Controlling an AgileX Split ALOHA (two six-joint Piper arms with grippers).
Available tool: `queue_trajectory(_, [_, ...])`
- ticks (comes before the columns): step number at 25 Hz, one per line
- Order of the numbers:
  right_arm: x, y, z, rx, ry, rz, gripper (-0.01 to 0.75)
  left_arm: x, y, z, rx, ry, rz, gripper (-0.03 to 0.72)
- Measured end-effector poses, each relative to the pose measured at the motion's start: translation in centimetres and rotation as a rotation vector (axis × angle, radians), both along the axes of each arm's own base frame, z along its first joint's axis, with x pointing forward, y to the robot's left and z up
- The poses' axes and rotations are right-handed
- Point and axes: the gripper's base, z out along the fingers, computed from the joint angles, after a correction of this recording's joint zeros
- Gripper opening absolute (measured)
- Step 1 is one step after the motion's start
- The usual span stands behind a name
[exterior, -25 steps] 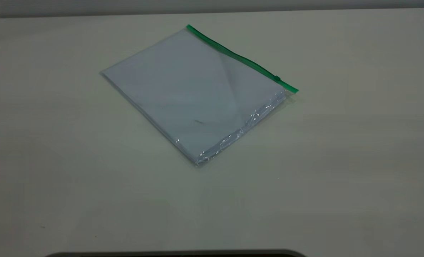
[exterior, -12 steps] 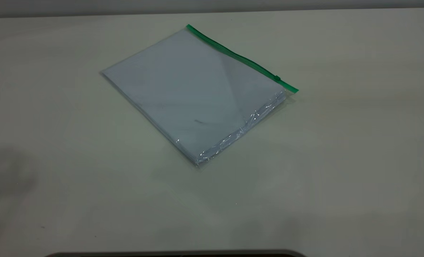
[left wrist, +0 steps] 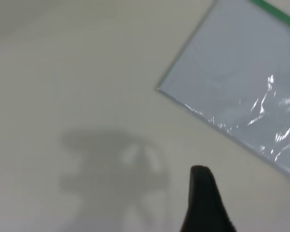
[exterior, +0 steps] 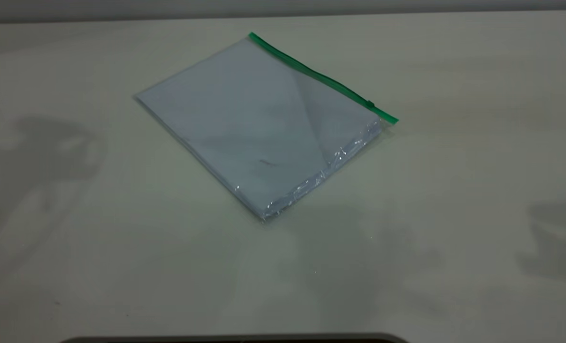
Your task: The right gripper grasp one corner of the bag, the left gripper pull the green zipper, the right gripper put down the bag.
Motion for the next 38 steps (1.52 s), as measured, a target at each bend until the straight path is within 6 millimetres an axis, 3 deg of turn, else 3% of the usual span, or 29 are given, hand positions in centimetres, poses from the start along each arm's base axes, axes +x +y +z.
queue_trajectory(7, [4.0,1.0,-6.0,0.154,0.085,0.074,0.507,2.6,0.0,-4.9,0.024,0.096,-0.048,0.538])
queue_trajectory(14, [7.7,2.0,-10.2,0.296,0.077,0.172,0.507,3.8,-0.2,-7.6,-0.004,0.147,-0.031,0.538])
queue_trajectory(23, [11.9,4.8,-16.8,0.343,0.152,0.262,0.507,4.2,-0.2,-8.6,-0.016,0.160,-0.021,0.538])
queue_trajectory(29, [14.6,5.4,-19.6,0.412,0.170,0.297,0.528,4.3,-0.2,-8.7,-0.016,0.155,-0.018,0.538])
queue_trajectory(34, [15.9,6.0,-21.8,0.465,0.190,0.302,0.591,4.4,-0.2,-8.7,-0.016,0.152,-0.017,0.538])
queue_trajectory(38, [16.8,6.0,-22.8,0.485,0.182,0.277,0.599,4.5,-0.2,-8.7,-0.015,0.141,-0.013,0.538])
